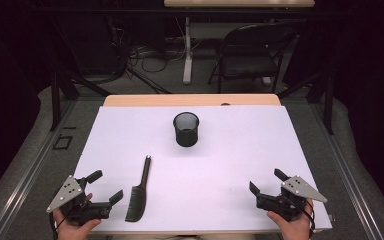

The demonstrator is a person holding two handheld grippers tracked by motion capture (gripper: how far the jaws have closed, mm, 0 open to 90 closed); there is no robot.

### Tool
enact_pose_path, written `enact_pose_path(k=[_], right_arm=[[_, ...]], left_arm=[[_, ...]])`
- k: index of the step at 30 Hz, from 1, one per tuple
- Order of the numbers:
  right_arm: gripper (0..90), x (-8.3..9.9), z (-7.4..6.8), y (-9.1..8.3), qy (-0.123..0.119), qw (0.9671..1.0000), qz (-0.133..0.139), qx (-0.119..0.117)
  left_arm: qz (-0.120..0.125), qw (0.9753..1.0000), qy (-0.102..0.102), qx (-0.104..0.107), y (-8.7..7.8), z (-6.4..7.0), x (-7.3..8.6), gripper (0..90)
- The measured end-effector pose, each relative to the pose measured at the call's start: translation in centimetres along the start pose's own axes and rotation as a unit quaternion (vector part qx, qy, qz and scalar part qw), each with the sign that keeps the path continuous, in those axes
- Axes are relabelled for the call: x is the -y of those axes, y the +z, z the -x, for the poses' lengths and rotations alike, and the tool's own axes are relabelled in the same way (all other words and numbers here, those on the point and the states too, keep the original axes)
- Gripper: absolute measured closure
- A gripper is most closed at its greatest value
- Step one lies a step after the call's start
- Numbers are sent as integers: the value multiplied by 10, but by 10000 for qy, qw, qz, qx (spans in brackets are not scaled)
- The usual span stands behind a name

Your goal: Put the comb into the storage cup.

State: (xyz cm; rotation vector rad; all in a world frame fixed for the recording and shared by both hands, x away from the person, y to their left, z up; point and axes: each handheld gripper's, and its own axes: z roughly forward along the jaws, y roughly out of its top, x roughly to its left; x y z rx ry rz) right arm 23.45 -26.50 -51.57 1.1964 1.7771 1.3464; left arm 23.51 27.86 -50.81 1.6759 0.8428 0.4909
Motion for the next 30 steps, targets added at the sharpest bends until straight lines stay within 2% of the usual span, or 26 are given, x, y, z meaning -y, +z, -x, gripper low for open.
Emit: enact_pose_path(k=[6, 15, 19, 24, 30], right_arm=[[61, 3, 2, -1, -2, 10000, -36, 7], [73, 3, 3, -1, -6, 10000, -84, 31], [73, 4, 2, 1, -48, 9999, -116, 17], [73, 5, 0, 1, -159, 9996, -214, 14], [73, 5, -1, 0, -147, 9996, -241, 28]], left_arm=[[-10, 10000, -9, -9, 5, -2, -1, 9], [-331, 9993, -143, -81, 11, -5, 0, 15], [-355, 9991, -204, -77, 11, -7, 0, 15], [-408, 9990, -137, -123, 11, -7, -5, 15], [-430, 9988, -187, -145, 12, -10, -10, 15]])
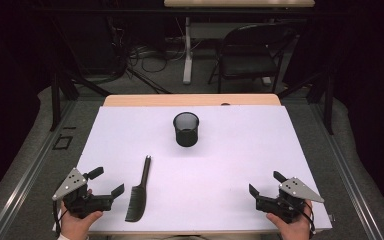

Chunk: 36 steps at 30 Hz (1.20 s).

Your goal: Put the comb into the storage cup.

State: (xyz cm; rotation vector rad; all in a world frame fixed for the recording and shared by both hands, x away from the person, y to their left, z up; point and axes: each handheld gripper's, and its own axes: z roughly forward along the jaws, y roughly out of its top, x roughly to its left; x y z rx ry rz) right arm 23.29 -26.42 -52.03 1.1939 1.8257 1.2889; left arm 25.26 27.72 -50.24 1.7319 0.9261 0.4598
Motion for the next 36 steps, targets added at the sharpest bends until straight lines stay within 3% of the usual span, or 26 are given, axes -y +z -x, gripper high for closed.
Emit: enact_pose_path(k=[5, 7, 11, 21, 36], right_arm=[[81, 1, 1, 1, 54, 10000, -25, 24], [86, 1, 2, 2, 41, 10000, -12, 41], [92, 1, 2, 3, 52, 10000, -45, 61], [104, 2, 2, 4, 81, 9999, -90, 62], [141, 3, 2, 6, 88, 9999, -98, 14]], left_arm=[[6, 10000, -94, -5, 2, -2, -5, 23], [-42, 9999, -151, -72, 6, -3, -8, 80], [-166, 9995, -259, -36, 12, -3, -12, 97], [-235, 9994, -242, -11, 20, -1, -24, 185], [-608, 9981, -79, -62, 41, 5, -41, 345]])
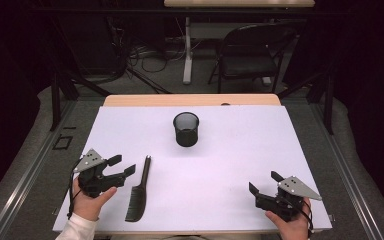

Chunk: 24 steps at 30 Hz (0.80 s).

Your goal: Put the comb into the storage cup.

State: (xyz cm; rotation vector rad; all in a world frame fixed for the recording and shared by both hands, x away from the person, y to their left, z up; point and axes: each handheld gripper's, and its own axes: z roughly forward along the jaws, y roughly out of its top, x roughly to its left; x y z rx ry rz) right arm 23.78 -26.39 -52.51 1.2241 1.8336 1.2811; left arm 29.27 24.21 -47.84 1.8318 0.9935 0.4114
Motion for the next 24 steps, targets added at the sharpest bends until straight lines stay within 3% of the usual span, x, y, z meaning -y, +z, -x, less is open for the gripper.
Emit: enact_pose_path(k=[8, 17, 20, 21, 24], right_arm=[[144, 0, 0, 0, 34, 10000, -5, -26], [145, 0, 1, 0, 44, 10000, -15, -53], [146, 1, 1, 1, 38, 10000, -13, -62], [147, 0, 1, 1, 29, 10000, -19, -57], [147, 1, 1, 1, 37, 10000, -44, -65]], left_arm=[[-7, 10000, 43, 43, 8, 5, -12, 379], [-107, 9999, 2, -50, 16, 3, -18, 413], [-77, 9999, -98, -31, 18, 2, -18, 454], [-96, 9997, -235, 56, 20, 1, -18, 462], [-126, 9997, -196, -35, 22, 0, -18, 481]])
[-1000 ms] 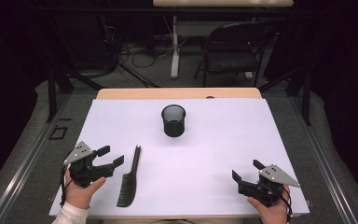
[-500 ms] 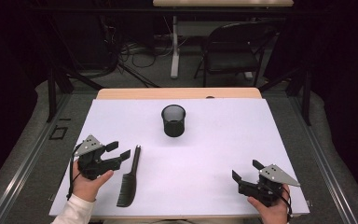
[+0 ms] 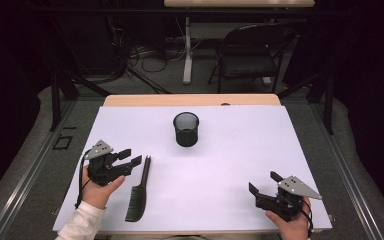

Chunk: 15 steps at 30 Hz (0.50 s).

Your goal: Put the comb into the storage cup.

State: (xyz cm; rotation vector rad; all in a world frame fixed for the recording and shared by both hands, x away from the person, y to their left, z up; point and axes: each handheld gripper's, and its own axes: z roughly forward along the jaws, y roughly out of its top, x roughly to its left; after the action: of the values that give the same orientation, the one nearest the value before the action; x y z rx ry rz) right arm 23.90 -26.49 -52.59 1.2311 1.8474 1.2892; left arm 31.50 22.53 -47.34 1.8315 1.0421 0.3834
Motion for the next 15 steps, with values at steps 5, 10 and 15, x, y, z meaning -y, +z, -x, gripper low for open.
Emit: enact_pose_path(k=[5, 10, 15], right_arm=[[148, 0, 0, 0, 10, 10000, -8, -14], [148, 0, 1, 1, 18, 10000, -12, -20], [149, 1, 1, 1, 35, 10000, -13, -24]], left_arm=[[-51, 9999, 121, -9, 6, 0, 0, 527], [-110, 9997, 215, -27, 12, 1, 0, 549], [-320, 9990, 324, -14, 24, 2, -1, 562]])
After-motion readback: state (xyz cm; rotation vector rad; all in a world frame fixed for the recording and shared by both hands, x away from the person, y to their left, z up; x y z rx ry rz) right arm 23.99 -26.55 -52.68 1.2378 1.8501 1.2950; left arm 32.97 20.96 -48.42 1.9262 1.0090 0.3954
